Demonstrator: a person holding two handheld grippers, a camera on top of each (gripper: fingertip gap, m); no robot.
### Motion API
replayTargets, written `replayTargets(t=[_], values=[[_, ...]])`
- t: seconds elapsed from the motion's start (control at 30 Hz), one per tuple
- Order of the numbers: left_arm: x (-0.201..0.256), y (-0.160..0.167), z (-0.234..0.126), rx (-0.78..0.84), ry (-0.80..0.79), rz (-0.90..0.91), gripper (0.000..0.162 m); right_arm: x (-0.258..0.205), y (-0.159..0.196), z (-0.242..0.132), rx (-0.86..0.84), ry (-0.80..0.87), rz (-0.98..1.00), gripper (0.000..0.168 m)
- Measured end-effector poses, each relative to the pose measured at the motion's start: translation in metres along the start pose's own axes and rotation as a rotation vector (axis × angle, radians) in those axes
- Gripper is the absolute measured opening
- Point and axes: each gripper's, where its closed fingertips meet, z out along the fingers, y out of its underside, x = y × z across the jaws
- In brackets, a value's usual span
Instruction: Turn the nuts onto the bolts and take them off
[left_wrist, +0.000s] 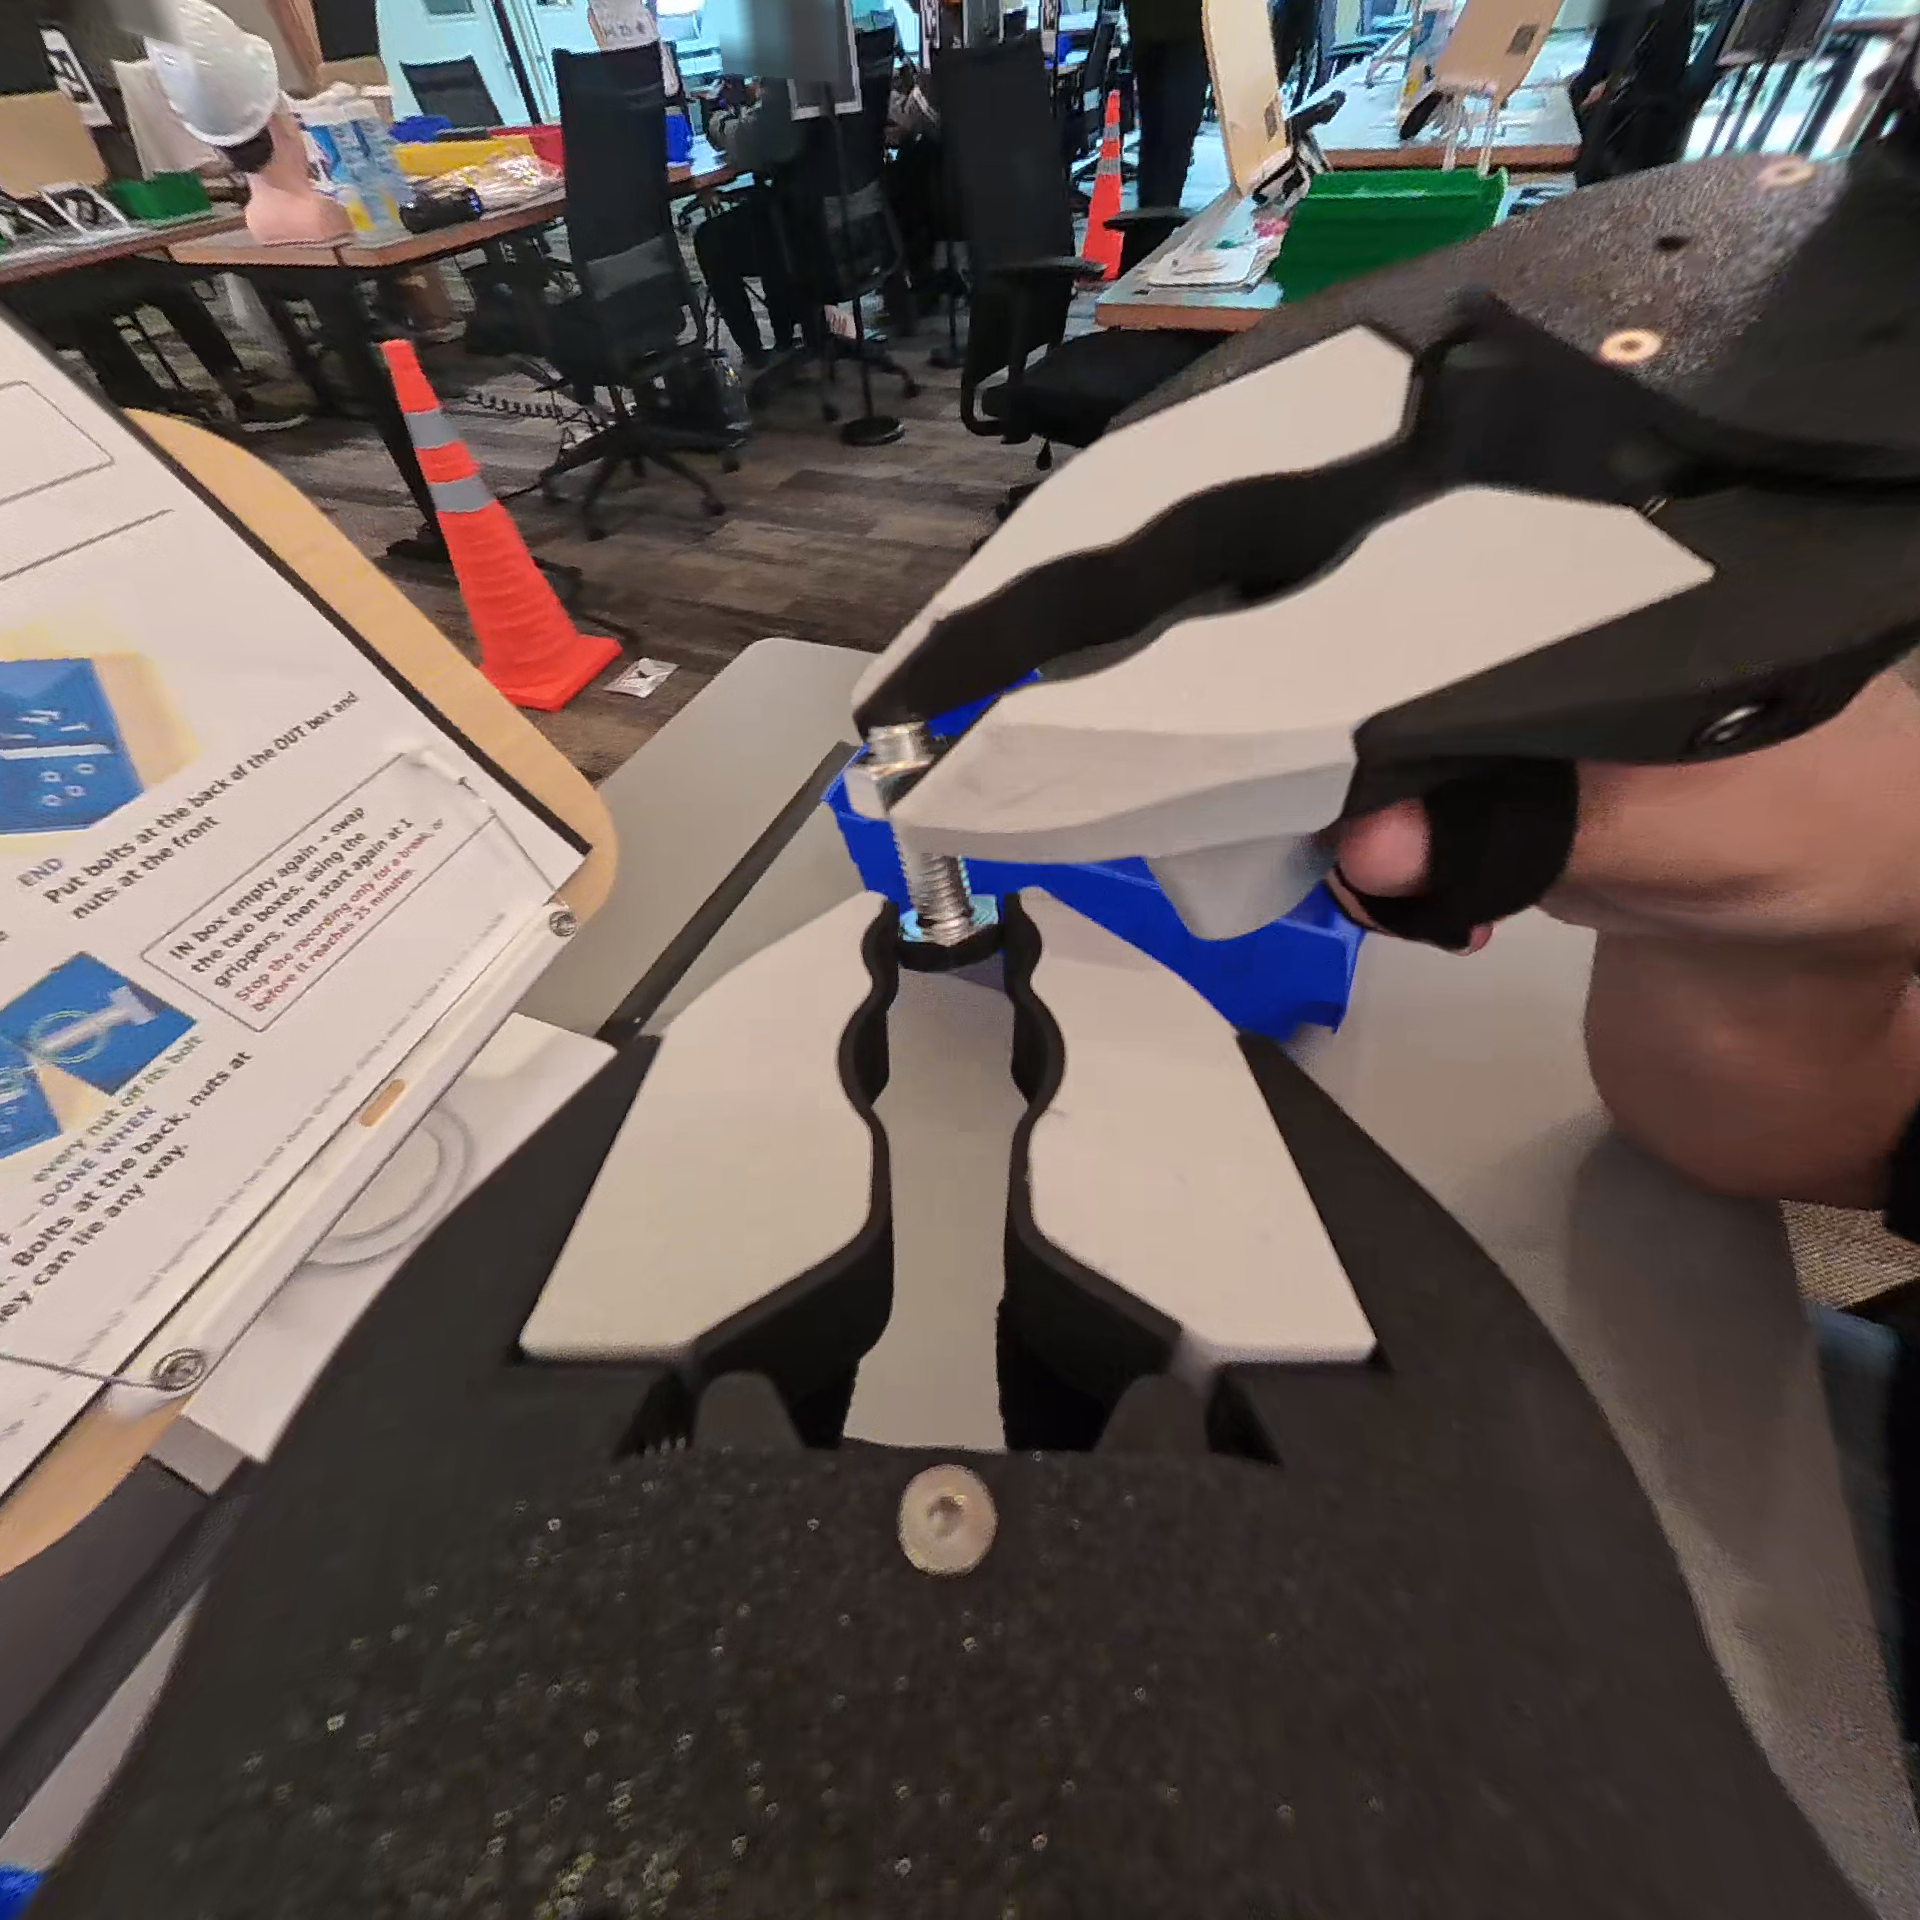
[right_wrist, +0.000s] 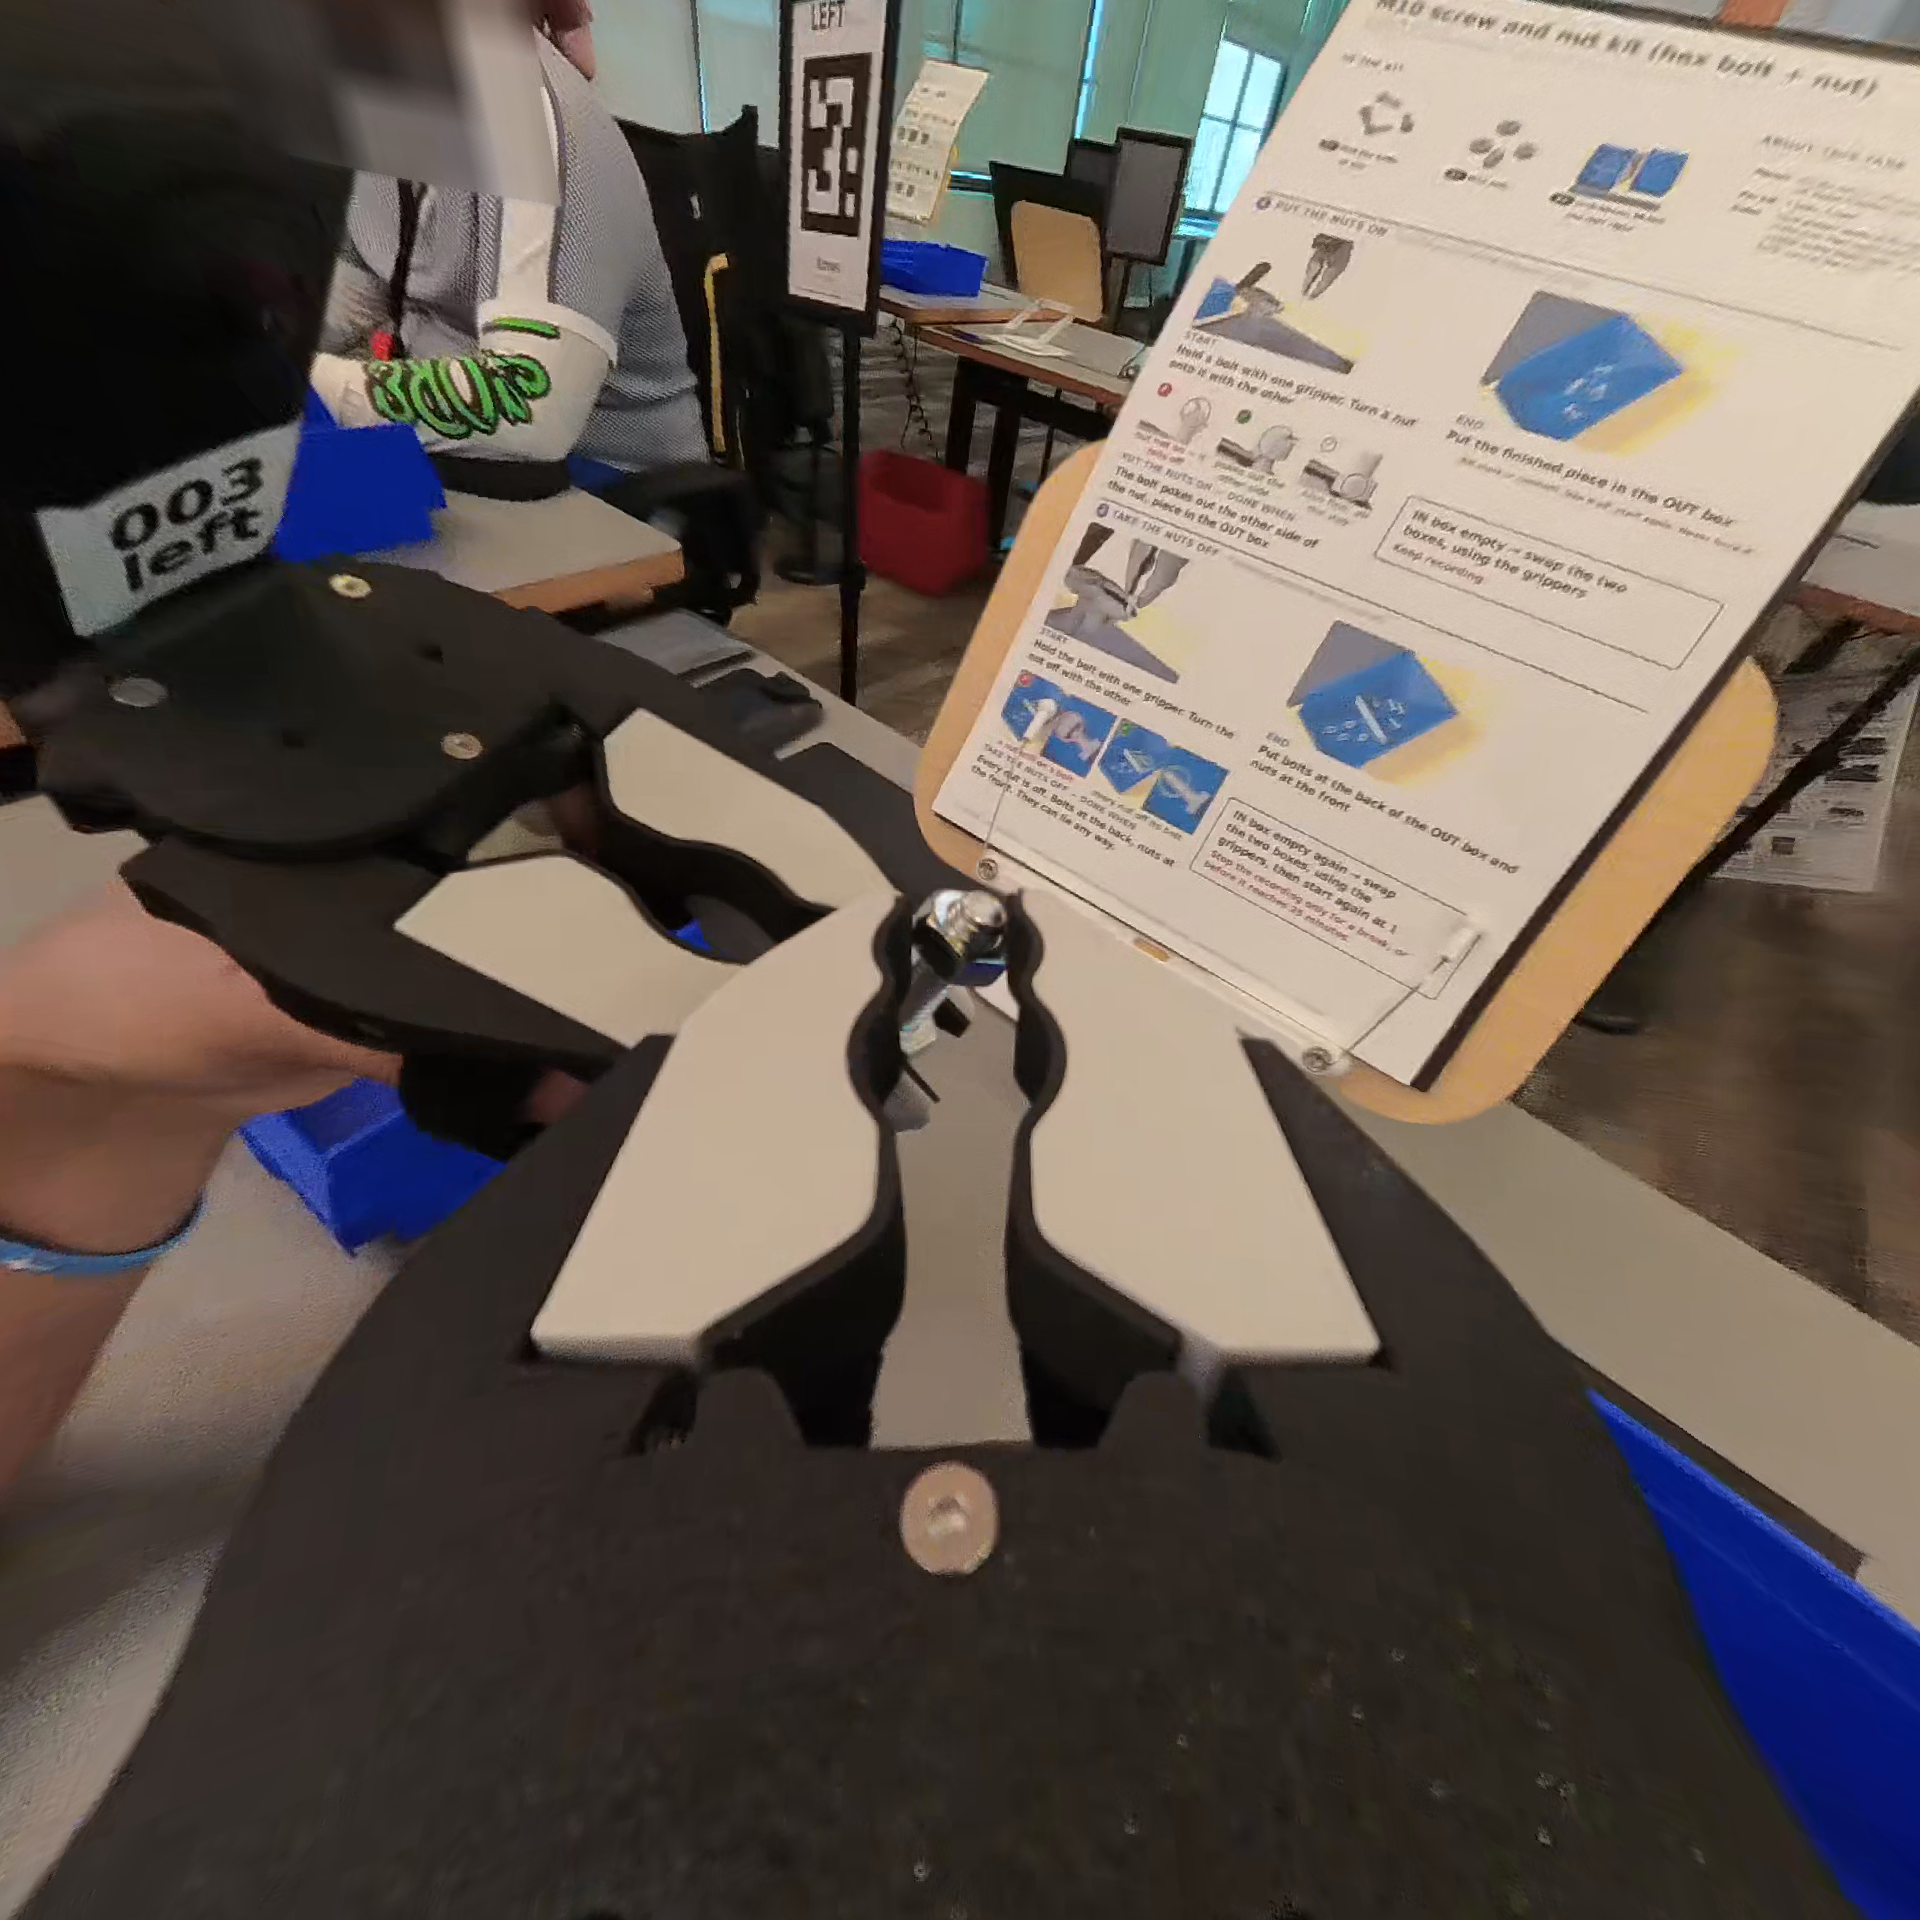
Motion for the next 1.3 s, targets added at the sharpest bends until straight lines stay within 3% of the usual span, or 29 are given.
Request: replayTargets(t=[0.07,0.17,0.27,0.37,0.47,0.57,0.7,0.77,0.87,1.13,1.3], values=[[0.002,-0.002,-0.002,0.009,0.009,0.005,0.018,-0.005,-0.005,-0.002,0.032,-0.067,0.037,0.019],[0.006,-0.008,-0.008,0.044,0.055,-0.008,0.018,-0.016,-0.015,-0.012,0.094,-0.291,0.126,0.036],[0.015,-0.016,-0.017,0.102,0.141,-0.041,0.018,-0.019,-0.035,-0.034,0.254,-0.523,0.168,0.044],[0.036,-0.028,-0.029,0.184,0.335,-0.1,0.018,-0.014,-0.044,-0.053,0.403,-0.772,0.254,0.044],[0.058,-0.04,-0.042,0.266,0.531,-0.149,0.018,-0.018,-0.039,-0.057,0.381,-1.026,0.418,0.054],[0.068,-0.046,-0.049,0.311,0.652,-0.19,0.018,-0.033,-0.033,-0.062,0.387,-1.228,0.459,0.052],[0.067,-0.042,-0.046,0.297,0.679,-0.215,0.018,-0.043,-0.03,-0.056,0.389,-1.311,0.499,0.029],[0.061,-0.037,-0.04,0.276,0.646,-0.224,0.018,-0.043,-0.028,-0.051,0.381,-1.295,0.491,0.017],[0.05,-0.036,-0.035,0.268,0.565,-0.227,0.018,-0.038,-0.028,-0.039,0.369,-1.175,0.481,0.017],[-0.008,-0.012,-0.019,0.076,-0.016,0.044,0.018,-0.015,-0.009,0.003,0.153,-0.569,0.356,0.017],[-0.016,-0.005,-0.009,-0.002,-0.165,0.144,0.018,-0.008,-0.002,0.008,0.081,-0.333,0.308,0.017]])
